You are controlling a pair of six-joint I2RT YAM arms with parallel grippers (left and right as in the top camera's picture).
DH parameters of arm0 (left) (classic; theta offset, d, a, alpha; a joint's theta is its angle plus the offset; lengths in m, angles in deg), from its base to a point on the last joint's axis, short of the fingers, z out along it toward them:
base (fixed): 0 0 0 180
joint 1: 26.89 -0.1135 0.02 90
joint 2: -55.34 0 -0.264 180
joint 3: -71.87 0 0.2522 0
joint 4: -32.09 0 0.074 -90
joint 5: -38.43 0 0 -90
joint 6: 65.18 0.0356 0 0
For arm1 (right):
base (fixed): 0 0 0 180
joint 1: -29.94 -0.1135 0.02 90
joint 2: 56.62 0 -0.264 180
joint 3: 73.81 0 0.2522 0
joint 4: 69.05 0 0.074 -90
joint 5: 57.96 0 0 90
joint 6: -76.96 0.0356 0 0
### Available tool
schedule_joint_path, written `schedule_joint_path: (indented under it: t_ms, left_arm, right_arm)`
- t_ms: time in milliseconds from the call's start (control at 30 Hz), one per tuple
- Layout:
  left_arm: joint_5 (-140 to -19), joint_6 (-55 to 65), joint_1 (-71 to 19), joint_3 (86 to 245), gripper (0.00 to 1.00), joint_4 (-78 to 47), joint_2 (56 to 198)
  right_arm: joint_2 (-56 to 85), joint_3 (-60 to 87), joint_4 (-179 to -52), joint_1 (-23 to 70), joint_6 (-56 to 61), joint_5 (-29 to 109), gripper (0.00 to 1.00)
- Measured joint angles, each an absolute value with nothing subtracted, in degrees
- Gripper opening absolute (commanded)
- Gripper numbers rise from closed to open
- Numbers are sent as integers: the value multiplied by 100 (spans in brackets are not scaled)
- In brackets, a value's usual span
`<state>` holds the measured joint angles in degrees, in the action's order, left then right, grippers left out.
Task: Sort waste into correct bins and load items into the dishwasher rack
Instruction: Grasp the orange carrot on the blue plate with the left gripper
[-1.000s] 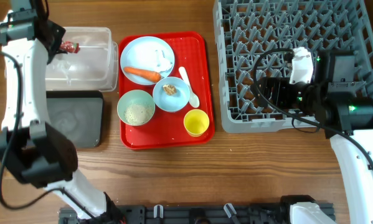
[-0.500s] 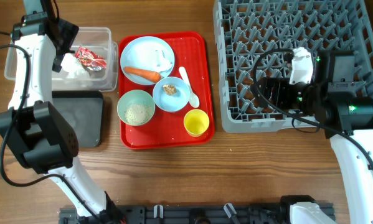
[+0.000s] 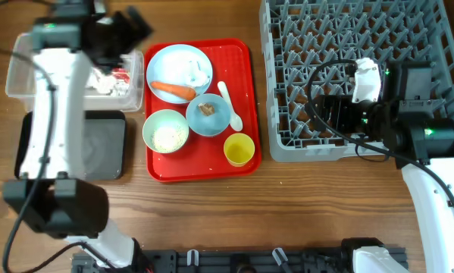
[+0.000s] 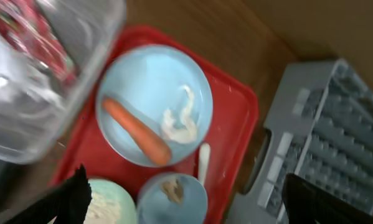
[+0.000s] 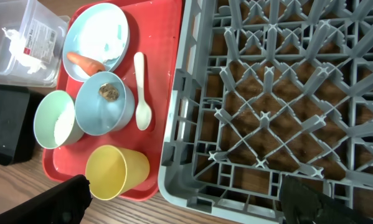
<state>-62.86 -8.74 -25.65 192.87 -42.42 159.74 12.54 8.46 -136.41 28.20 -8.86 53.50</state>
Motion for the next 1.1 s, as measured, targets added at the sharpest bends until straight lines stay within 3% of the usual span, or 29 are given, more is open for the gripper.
schedule_joint_path:
  t_ms: [100,233,500,667,800,900,967,1100]
  left_arm:
    - [-5582,-1473,-1706,19276,100,-4059,16259]
    - [-4896,-1746,-1208,19263,99,-3226,16790]
    - [-4596,-1361,-1125,19239,93,-2634,18385]
    - [-4808,-734,-1123,19235,76,-2358,18783]
    - [-4834,-537,-1123,19241,56,-2323,18936]
    - [-4843,-463,-1125,19241,33,-2275,18945]
    - [-4841,-417,-1125,19239,6,-2273,18971]
    - [-4843,-415,-1125,19239,4,-2277,18991]
  right_arm:
    - [1254,846,-13648,2820,-886,5350,100]
    - [1254,846,-13657,2820,-886,5350,100]
    - [1256,846,-13692,2820,-886,5350,100]
    - [1256,846,-13707,2820,-886,5350,100]
    - [1256,846,-13775,2820,-886,5350,100]
    - [1256,846,-13794,2820,-886,5350,100]
    - [1256,846,-13814,2820,-886,5350,100]
    - [1256,846,-13856,2820,-886,5350,100]
